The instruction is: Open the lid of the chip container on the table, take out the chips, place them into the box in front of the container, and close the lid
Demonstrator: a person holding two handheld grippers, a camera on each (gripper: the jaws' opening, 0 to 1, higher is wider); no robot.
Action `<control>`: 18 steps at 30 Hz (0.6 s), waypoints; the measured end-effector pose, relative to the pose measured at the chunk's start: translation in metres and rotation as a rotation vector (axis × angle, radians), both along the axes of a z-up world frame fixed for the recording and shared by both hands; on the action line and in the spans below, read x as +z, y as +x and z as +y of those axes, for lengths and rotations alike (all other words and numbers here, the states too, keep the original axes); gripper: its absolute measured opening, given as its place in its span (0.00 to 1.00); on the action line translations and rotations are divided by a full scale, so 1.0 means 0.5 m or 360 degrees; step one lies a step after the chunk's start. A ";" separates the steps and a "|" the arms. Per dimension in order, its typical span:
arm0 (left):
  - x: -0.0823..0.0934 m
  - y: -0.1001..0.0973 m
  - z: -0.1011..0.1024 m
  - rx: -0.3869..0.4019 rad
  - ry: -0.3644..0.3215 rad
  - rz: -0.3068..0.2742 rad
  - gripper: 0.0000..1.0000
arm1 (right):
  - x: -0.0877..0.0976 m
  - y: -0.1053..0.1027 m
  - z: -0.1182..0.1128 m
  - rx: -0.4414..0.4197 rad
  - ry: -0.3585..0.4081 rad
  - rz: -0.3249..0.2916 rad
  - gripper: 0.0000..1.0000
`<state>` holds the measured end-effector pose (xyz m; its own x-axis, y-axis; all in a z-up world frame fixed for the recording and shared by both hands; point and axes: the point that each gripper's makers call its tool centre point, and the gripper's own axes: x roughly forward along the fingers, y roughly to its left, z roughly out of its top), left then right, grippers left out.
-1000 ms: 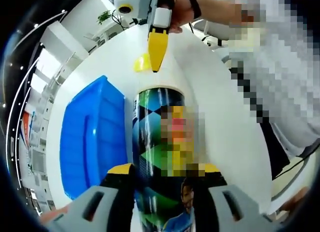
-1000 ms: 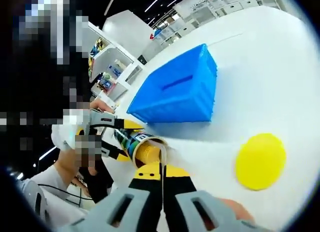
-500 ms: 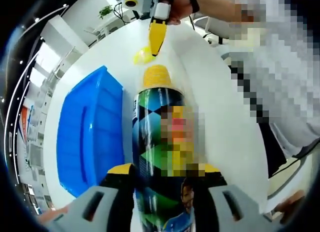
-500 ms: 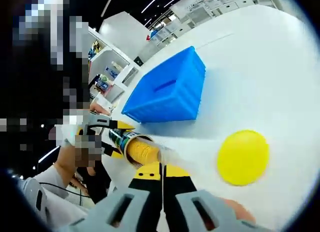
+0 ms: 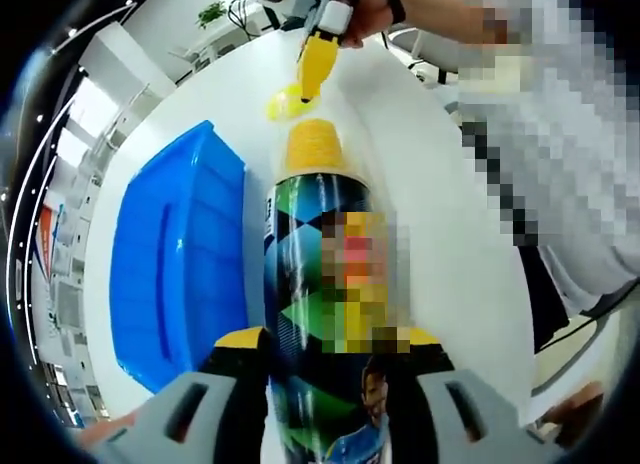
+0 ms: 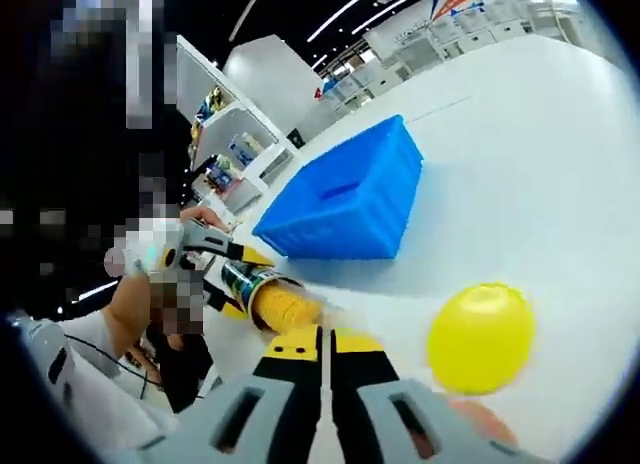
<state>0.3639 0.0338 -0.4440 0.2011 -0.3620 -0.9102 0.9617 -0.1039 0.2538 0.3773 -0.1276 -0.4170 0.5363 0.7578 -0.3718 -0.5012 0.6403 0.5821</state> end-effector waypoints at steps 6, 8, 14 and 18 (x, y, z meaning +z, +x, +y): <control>-0.001 0.001 -0.001 0.0000 0.0012 -0.0003 0.46 | 0.064 -0.008 -0.009 0.0040 0.0123 -0.0287 0.13; 0.000 0.002 -0.001 0.0001 0.0006 -0.0006 0.46 | 0.102 -0.015 -0.008 0.0060 0.0199 -0.0419 0.14; 0.000 0.003 0.000 0.0002 -0.0005 0.0000 0.46 | 0.082 -0.034 0.015 0.0217 -0.0048 -0.0474 0.16; 0.000 0.001 -0.002 0.0009 -0.0015 0.0011 0.46 | 0.075 -0.039 0.033 0.0256 -0.0134 -0.0519 0.17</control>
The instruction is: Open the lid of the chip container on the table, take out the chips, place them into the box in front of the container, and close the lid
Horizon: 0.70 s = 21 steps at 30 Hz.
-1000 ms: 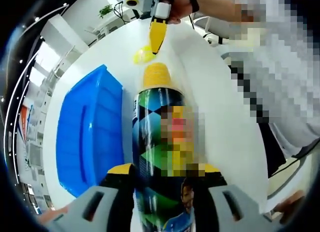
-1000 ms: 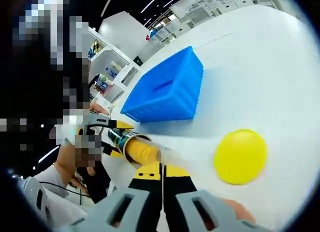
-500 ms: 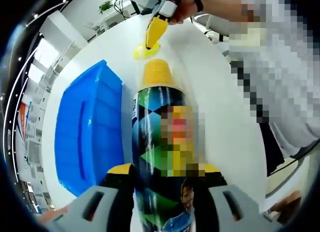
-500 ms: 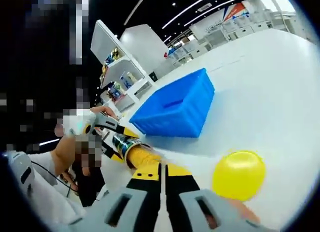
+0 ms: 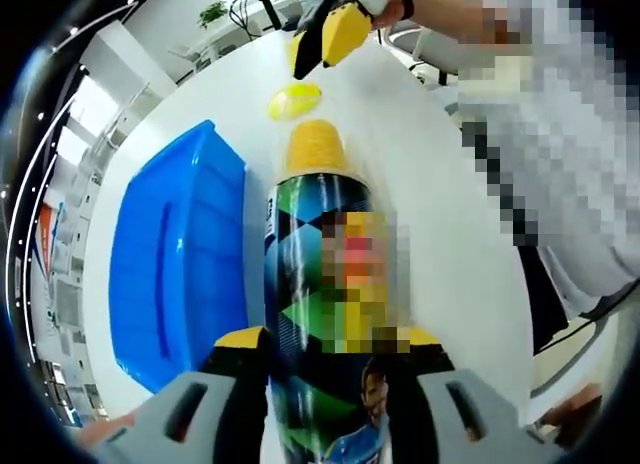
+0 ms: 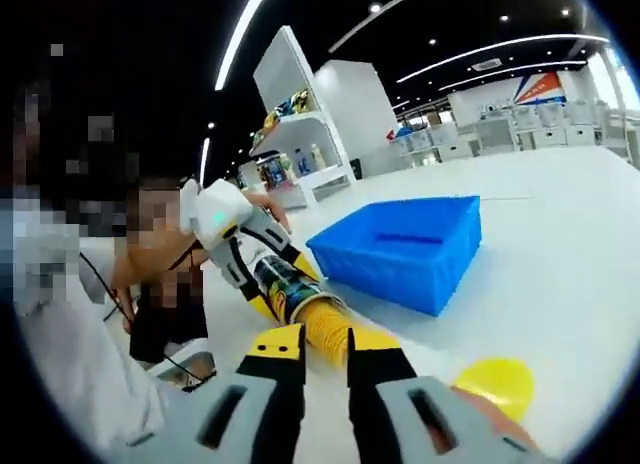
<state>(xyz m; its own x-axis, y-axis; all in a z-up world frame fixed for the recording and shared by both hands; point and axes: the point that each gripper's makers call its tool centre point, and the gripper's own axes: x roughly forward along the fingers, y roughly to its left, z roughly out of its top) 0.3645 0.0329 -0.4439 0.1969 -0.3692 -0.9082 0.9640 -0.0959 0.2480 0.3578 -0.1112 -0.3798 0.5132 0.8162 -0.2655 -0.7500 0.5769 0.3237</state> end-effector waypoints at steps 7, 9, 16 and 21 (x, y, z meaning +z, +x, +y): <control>0.000 -0.005 -0.002 0.0007 -0.0009 0.0011 0.46 | -0.032 0.003 0.015 0.0063 -0.0225 -0.0051 0.15; 0.000 -0.007 -0.001 0.0015 -0.0009 0.0016 0.46 | -0.034 0.006 0.020 0.0068 -0.0253 -0.0056 0.15; 0.000 -0.010 0.001 0.0002 -0.0010 0.0017 0.46 | -0.052 0.012 0.033 0.0147 -0.0391 -0.0045 0.13; 0.000 -0.010 0.002 0.0002 -0.0010 0.0019 0.46 | -0.060 0.012 0.039 0.0189 -0.0463 -0.0035 0.13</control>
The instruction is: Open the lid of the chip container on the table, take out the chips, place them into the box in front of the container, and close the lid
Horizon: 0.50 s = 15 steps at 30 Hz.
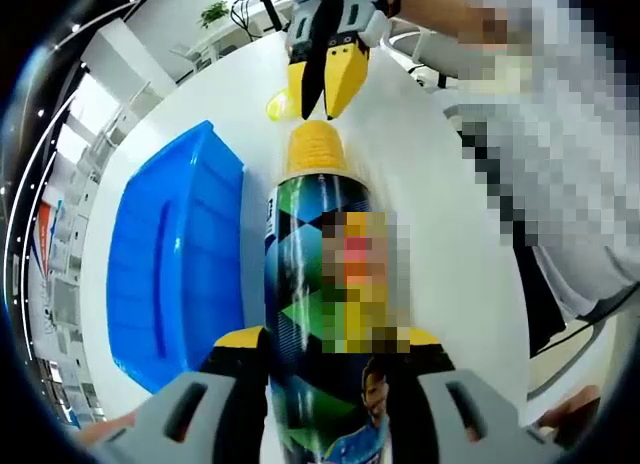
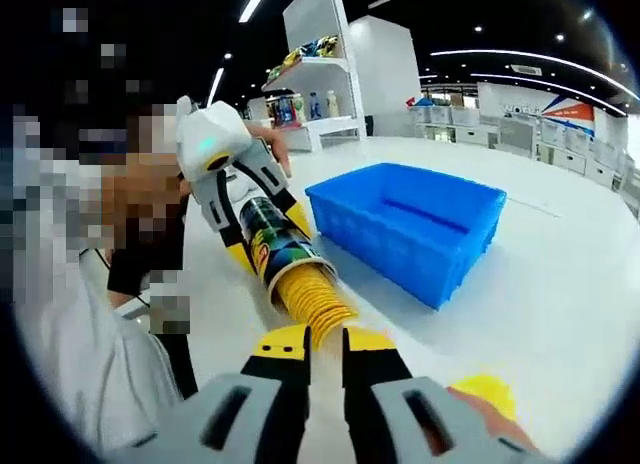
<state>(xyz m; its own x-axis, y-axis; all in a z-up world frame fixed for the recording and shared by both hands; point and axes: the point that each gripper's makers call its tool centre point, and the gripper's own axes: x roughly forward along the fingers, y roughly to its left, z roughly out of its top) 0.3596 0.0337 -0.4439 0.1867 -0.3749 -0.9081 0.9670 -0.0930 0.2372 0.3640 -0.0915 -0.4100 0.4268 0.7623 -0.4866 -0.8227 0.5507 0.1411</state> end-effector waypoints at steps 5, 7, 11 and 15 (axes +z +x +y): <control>0.000 0.001 0.000 -0.0001 -0.0012 0.0008 0.47 | -0.005 0.001 0.004 0.0040 -0.0021 0.0021 0.13; 0.000 0.001 -0.001 -0.0002 -0.0014 0.0006 0.47 | -0.005 0.000 0.005 0.0051 0.0002 0.0056 0.12; 0.000 0.001 -0.003 -0.0002 -0.0014 0.0006 0.47 | -0.008 0.002 0.006 0.0059 0.0032 0.0088 0.07; 0.001 0.002 -0.003 -0.0005 -0.0024 0.0011 0.47 | -0.009 0.001 0.009 0.0067 0.0050 0.0099 0.05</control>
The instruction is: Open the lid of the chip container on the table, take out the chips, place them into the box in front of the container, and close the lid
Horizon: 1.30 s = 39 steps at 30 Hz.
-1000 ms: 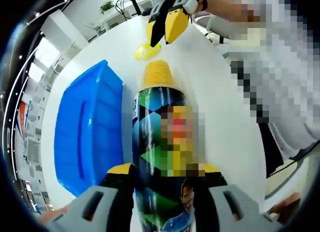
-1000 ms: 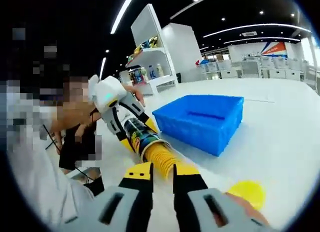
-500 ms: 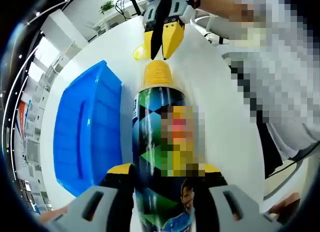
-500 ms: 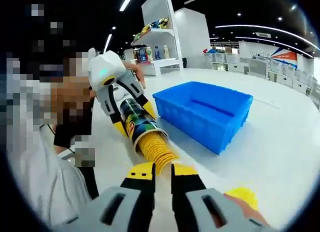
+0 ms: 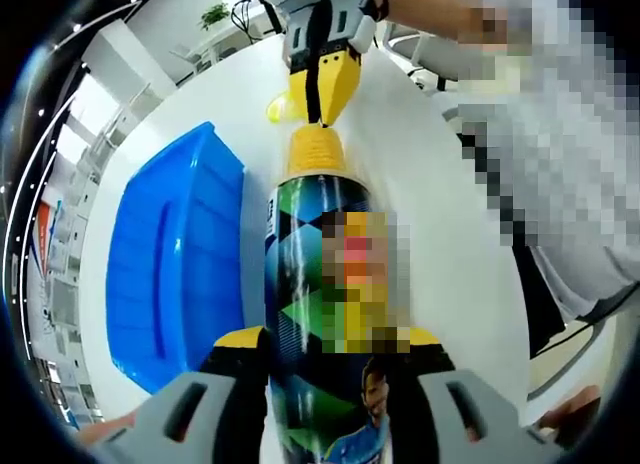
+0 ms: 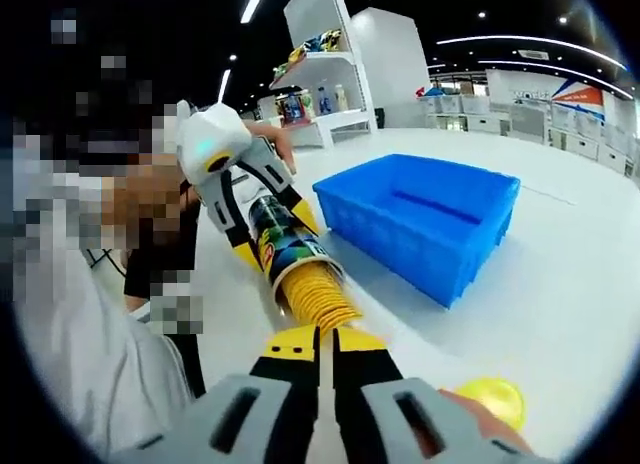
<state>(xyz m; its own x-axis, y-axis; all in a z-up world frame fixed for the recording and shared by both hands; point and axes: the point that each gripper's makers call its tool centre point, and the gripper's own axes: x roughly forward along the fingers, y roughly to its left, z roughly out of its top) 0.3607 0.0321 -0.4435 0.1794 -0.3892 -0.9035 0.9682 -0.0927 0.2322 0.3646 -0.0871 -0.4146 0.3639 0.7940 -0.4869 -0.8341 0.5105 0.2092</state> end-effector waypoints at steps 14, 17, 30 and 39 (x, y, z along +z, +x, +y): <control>0.000 0.003 0.002 0.0000 -0.0005 0.0005 0.47 | 0.004 -0.003 -0.007 -0.0013 0.0058 0.0008 0.03; -0.001 0.006 0.003 -0.0002 -0.0002 0.0002 0.47 | 0.007 -0.007 -0.009 -0.0016 0.0092 0.0023 0.03; 0.000 0.000 0.003 -0.0005 0.0007 -0.0016 0.47 | 0.004 -0.008 -0.016 -0.0028 0.0143 0.0035 0.03; 0.000 -0.001 0.003 -0.0005 0.0005 -0.0021 0.47 | 0.004 -0.008 -0.018 -0.0004 0.0113 -0.0003 0.02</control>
<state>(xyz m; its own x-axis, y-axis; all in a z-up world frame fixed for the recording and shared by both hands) 0.3602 0.0335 -0.4435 0.1902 -0.3868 -0.9023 0.9648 -0.0964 0.2447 0.3607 -0.0962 -0.4127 0.3666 0.8257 -0.4287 -0.8334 0.4963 0.2432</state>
